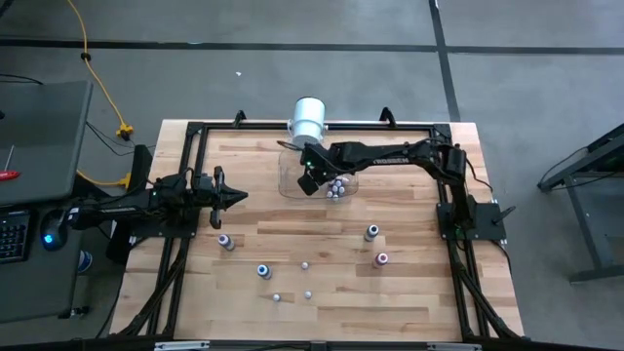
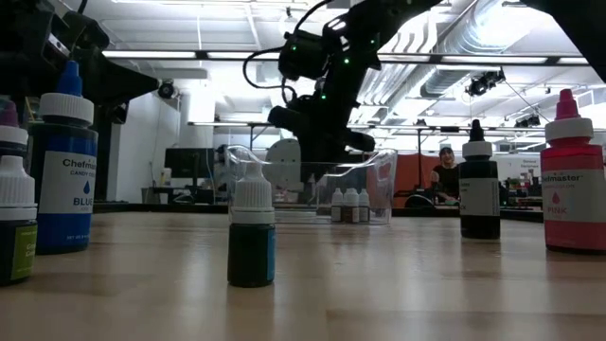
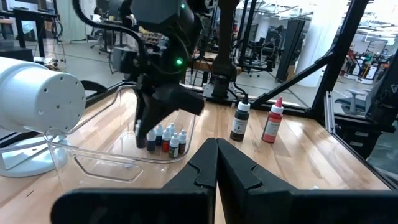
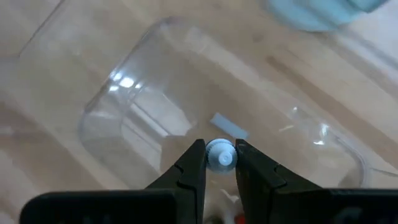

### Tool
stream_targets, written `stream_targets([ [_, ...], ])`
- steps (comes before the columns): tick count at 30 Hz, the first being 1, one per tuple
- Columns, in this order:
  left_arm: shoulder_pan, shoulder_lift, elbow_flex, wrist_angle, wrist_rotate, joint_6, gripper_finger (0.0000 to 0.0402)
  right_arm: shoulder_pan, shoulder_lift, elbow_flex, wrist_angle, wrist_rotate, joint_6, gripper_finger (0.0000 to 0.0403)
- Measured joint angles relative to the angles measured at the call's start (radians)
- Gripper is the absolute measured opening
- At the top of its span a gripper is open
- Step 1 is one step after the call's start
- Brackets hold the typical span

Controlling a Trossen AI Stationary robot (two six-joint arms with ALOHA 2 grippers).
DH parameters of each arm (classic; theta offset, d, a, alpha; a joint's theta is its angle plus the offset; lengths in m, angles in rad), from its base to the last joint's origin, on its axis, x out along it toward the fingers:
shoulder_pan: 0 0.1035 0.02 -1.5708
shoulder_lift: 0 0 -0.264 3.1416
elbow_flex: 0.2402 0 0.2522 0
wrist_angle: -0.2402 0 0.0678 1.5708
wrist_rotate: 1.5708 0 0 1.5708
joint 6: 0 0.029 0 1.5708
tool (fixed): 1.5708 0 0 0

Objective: Pick & Place food coloring
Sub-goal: Put the small purple food coloring bottle into the transparent bin

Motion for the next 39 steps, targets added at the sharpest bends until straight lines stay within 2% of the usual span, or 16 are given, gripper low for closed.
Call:
stream_targets([
  [7, 0.0, 0.0, 0.0, 0.0, 0.0, 0.0, 0.0001, 0.012, 0.007, 0.0, -0.02, 0.013, -0.093, 0.0062],
  [12, 0.0, 0.0, 0.0, 0.0, 0.0, 0.0, 0.0001, 0.003, 0.01, 0.0, -0.027, 0.033, -0.005, 0.0062],
  [27, 0.0, 0.0, 0.0, 0.0, 0.0, 0.0, 0.0001, -0.049, 0.015, -0.001, -0.121, 0.12, 0.047, 0.0062],
  [39, 0.0, 0.0, 0.0, 0.0, 0.0, 0.0, 0.0001, -0.068, 0.015, -0.001, -0.149, 0.113, 0.122, 0.0062],
])
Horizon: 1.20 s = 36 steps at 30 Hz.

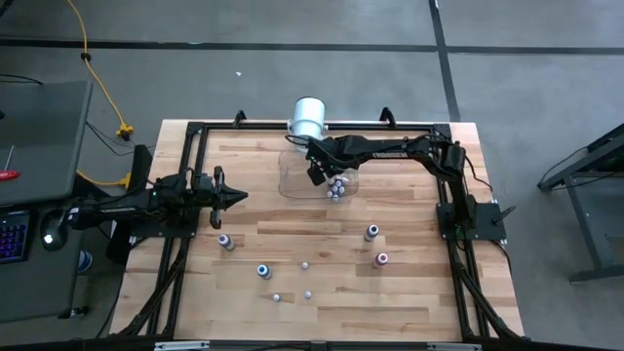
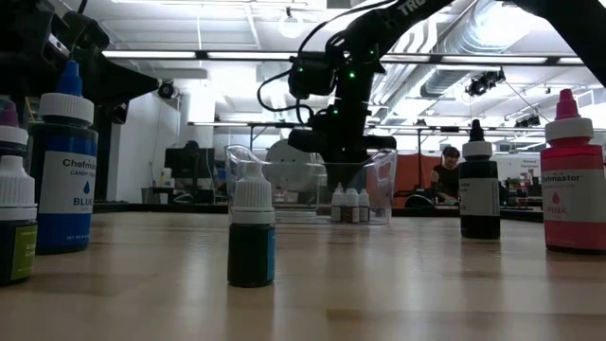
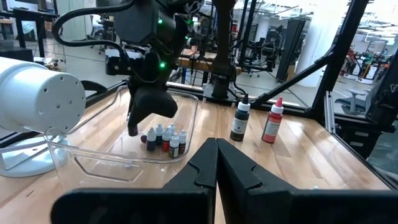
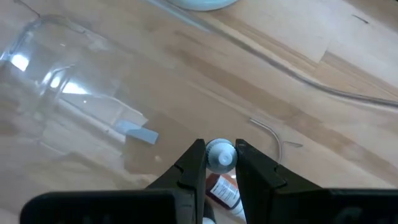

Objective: Pick & Place food coloring
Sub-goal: Put the small purple food coloring bottle into the transparent bin

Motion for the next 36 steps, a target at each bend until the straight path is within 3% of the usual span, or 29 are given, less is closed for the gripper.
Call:
stream_targets([
  [14, 0.0, 0.0, 0.0, 0.0, 0.0, 0.0, 0.0001, 0.0, -0.003, -0.083, 0.089, -0.053, 0.051, 0.0066],
  [28, 0.0, 0.0, 0.0, 0.0, 0.0, 0.0, 0.0001, -0.001, -0.007, -0.085, 0.098, -0.026, 0.022, 0.0071],
  [36, 0.0, 0.0, 0.0, 0.0, 0.0, 0.0, 0.0001, -0.001, -0.008, -0.085, 0.1, -0.049, -0.002, 0.0127],
])
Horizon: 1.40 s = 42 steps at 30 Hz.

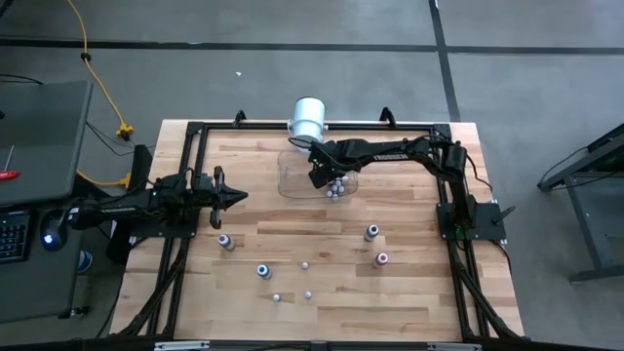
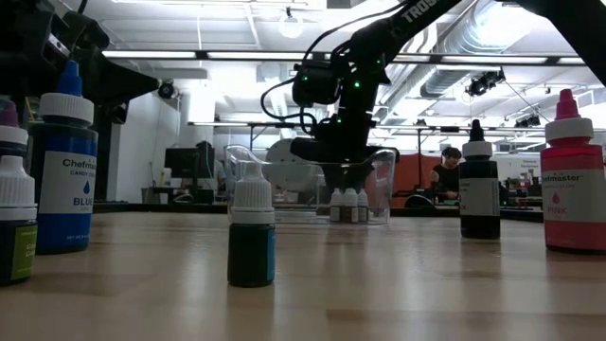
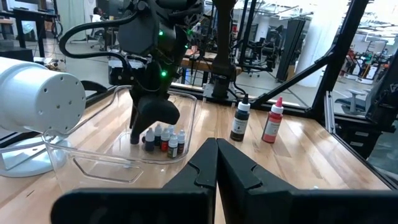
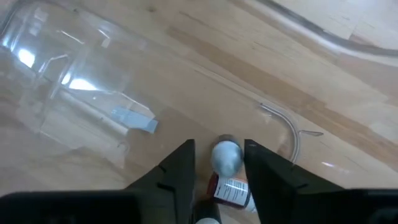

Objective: Pick & Place food coloring
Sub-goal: Put the small purple food coloring bottle into the transparent bin, then put the small red food coloring bottle into the transparent bin

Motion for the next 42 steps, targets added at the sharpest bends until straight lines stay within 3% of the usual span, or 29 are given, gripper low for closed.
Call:
stream_targets([
  [6, 0.0, 0.0, 0.0, 0.0, 0.0, 0.0, 0.0001, 0.0, -0.006, 0.0, 0.001, -0.001, -0.026, 0.0162],
  [15, 0.0, 0.0, 0.0, 0.0, 0.0, 0.0, 0.0001, 0.0, -0.056, 0.03, -0.023, 0.01, -0.096, 0.017],
  [27, 0.0, 0.0, 0.0, 0.0, 0.002, 0.0, 0.0001, 0.053, -0.273, 0.051, -0.091, 0.042, -0.353, 0.017],
  [34, 0.0, 0.0, 0.0, 0.0, 0.002, 0.0, 0.0001, 0.198, -0.407, 0.052, -0.143, -0.049, -0.528, 0.017],
  [42, 0.0, 0.0, 0.0, 0.0, 0.002, 0.0, 0.0001, 0.444, -0.424, 0.046, -0.195, -0.21, -0.652, 0.0169],
])
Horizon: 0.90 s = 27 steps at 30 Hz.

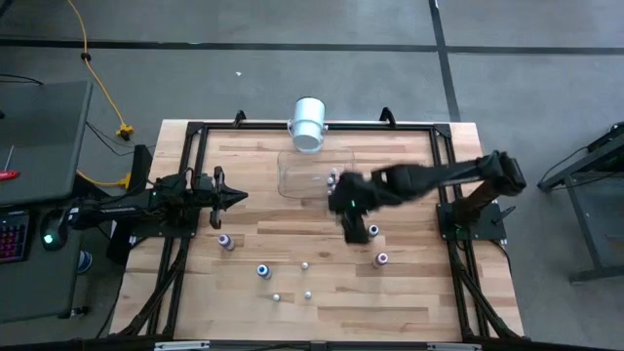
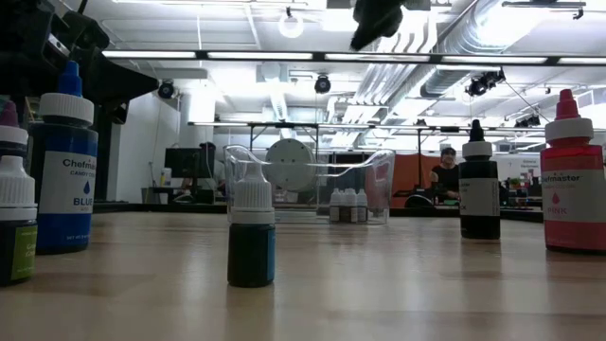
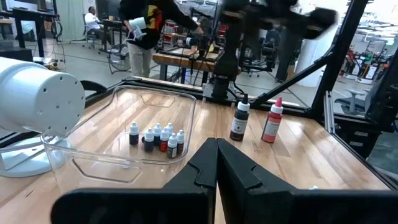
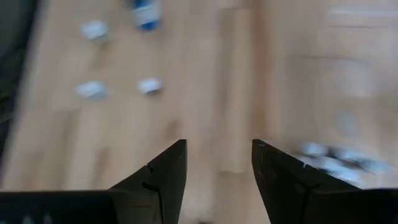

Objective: Pick & Place food coloring
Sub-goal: Put the small red food coloring bottle into the transparent bin

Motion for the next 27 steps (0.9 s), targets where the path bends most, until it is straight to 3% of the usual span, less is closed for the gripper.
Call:
stream_targets([
  [6, 0.0, 0.0, 0.0, 0.0, 0.0, 0.0, 0.0001, 0.137, 0.005, -0.069, 0.026, -0.049, -0.008, 0.017],
  [14, 0.0, 0.0, 0.0, 0.0, 0.0, 0.0, 0.0001, 0.196, 0.075, -0.089, 0.103, -0.075, 0.103, 0.017],
  [27, 0.0, 0.0, 0.0, 0.0, -0.001, 0.0, 0.0001, 0.175, 0.386, 0.217, 0.065, -0.141, 0.006, 0.017],
])
